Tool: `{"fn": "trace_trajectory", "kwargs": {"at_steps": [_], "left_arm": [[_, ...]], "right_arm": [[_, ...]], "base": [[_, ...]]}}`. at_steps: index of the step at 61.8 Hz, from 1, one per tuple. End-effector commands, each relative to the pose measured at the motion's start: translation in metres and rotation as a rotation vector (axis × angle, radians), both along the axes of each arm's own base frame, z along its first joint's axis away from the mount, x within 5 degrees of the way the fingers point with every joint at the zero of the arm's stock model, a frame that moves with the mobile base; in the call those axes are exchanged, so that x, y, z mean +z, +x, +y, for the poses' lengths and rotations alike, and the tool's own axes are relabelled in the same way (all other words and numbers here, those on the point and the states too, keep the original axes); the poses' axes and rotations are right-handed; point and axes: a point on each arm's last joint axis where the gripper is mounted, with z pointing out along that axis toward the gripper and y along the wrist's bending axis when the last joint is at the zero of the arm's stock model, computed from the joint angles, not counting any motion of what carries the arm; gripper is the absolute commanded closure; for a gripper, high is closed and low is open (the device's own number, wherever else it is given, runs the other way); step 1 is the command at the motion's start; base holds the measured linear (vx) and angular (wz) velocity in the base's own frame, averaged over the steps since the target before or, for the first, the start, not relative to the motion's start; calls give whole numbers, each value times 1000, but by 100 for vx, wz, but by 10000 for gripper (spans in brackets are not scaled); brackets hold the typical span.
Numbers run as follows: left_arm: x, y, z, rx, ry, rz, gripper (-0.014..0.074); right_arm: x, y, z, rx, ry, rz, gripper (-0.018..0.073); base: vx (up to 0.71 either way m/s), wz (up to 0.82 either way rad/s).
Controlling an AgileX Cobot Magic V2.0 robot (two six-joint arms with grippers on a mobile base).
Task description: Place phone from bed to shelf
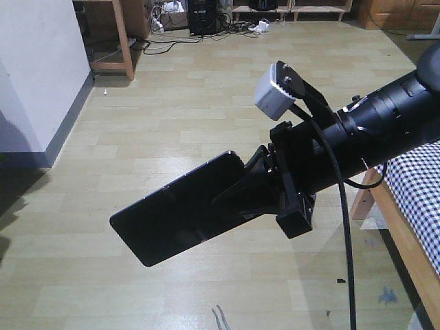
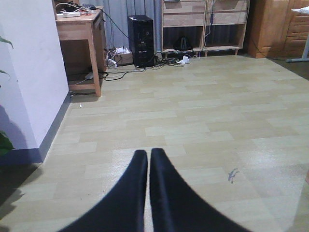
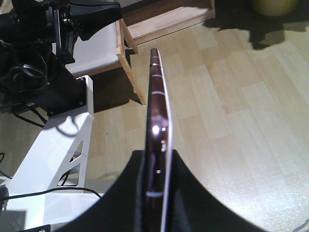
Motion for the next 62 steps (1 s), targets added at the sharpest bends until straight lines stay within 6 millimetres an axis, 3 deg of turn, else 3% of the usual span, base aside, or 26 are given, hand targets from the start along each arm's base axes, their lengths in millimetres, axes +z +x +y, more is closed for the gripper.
{"fn": "trace_trajectory", "kwargs": {"at_steps": [1, 62], "left_arm": [[6, 1, 1, 10, -17, -73, 596], [6, 1, 1, 10, -17, -73, 596]], "right_arm": [[23, -14, 0, 50, 90, -7, 561], [23, -14, 0, 49, 90, -6, 561]], "base": [[19, -1], [23, -5]]}}
